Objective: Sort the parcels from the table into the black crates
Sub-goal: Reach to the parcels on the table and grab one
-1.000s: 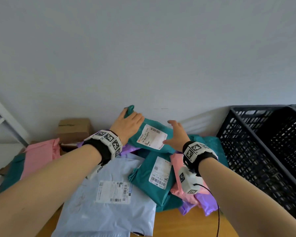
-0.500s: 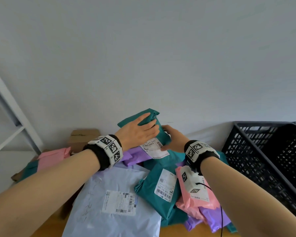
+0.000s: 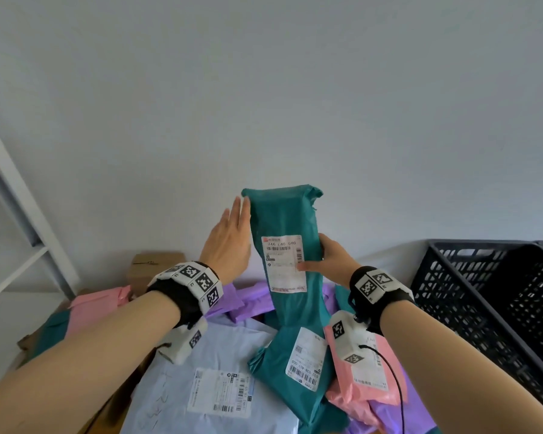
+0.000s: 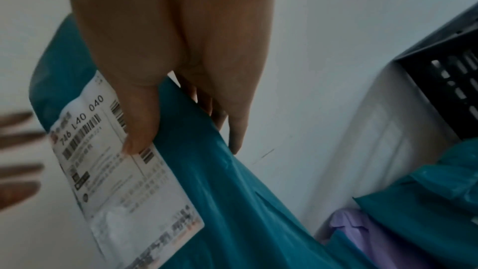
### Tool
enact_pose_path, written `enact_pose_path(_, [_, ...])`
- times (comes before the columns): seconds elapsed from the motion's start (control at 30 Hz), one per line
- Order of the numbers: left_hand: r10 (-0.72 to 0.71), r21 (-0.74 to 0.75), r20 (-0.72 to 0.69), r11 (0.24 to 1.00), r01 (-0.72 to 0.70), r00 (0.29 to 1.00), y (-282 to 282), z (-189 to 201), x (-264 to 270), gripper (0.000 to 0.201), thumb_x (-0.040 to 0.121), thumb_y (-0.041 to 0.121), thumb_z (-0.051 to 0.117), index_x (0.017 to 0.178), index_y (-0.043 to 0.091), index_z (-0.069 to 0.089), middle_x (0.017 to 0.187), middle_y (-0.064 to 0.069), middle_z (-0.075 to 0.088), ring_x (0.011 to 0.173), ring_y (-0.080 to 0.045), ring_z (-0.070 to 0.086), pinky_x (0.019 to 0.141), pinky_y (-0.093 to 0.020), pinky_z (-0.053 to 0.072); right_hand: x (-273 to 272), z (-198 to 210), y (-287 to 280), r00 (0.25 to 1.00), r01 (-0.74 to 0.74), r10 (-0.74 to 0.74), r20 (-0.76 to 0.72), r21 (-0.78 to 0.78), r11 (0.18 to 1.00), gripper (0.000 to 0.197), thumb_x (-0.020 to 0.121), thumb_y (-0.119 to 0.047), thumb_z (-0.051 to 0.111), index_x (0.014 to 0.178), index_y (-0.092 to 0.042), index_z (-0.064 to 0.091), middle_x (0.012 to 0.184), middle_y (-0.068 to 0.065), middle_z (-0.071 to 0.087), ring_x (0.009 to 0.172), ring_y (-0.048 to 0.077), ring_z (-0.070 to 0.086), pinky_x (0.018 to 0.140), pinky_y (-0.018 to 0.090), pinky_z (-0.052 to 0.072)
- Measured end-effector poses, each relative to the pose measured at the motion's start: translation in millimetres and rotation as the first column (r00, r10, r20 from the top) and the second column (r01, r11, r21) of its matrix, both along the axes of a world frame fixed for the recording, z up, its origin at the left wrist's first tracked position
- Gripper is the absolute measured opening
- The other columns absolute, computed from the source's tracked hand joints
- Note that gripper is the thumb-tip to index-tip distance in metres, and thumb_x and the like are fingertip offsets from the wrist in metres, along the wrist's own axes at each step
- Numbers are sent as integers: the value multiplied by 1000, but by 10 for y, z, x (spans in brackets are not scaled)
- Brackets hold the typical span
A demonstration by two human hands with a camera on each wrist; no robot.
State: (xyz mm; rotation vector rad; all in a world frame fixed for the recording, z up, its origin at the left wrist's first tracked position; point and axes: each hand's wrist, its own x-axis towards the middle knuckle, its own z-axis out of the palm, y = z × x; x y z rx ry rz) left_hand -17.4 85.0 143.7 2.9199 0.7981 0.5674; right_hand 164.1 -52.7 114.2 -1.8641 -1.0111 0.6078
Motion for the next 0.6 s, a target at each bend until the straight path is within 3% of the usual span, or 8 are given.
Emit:
enact_pose_path(0.1, [-26,-396,49,917,43,998,-22,-15,47,81,94,27,56,151,9,2,158,-10,12,141,-25,27,114,-34,26,25,82,6,988,45,-27,-153,119,992,54,76,-4,77,123,-11,52,117,7,65,105,22,64,93,42,53])
enact_pose_path(0.17, [-27,-607,181,783,133,983,-20,-30,102,76,92,24,60,151,12,13,154,-6,28,140,-23,32,112,-37,32,24,163,-3,963,51,1,-270,185,981,50,78,-1,74,122,-11,54,116,9,66,104,25,66,90,46,54])
enact_pose_path(0.23, [-4,-736,312,631,245,950,-13,-11,152,72,91,15,61,149,17,18,148,-1,38,137,-20,36,102,-36,43,14,251,-17,939,44,39,-343,231,972,49,79,0,72,123,-9,53,115,8,67,102,25,67,86,46,56])
enact_pose_path(0.3, [19,-795,367,525,303,930,-19,46,177,70,91,10,60,148,22,21,139,-1,47,130,-19,44,87,-30,52,2,325,-23,928,38,64,-367,262,964,49,80,0,71,125,-8,53,114,8,68,102,26,67,85,45,56])
enact_pose_path(0.43, [61,-822,416,453,346,907,-24,153,225,65,91,6,59,145,26,28,123,-3,57,117,-22,55,66,-24,58,-22,417,-4,895,63,112,-433,370,927,48,84,5,64,128,-11,53,116,14,66,104,28,66,84,43,57])
enact_pose_path(0.6, [117,-826,468,411,386,876,-9,204,229,61,91,4,59,141,29,34,119,-6,59,113,-25,58,67,-34,60,11,444,-7,851,86,183,-492,474,876,57,89,16,48,132,-21,49,120,13,66,104,28,65,82,38,57])
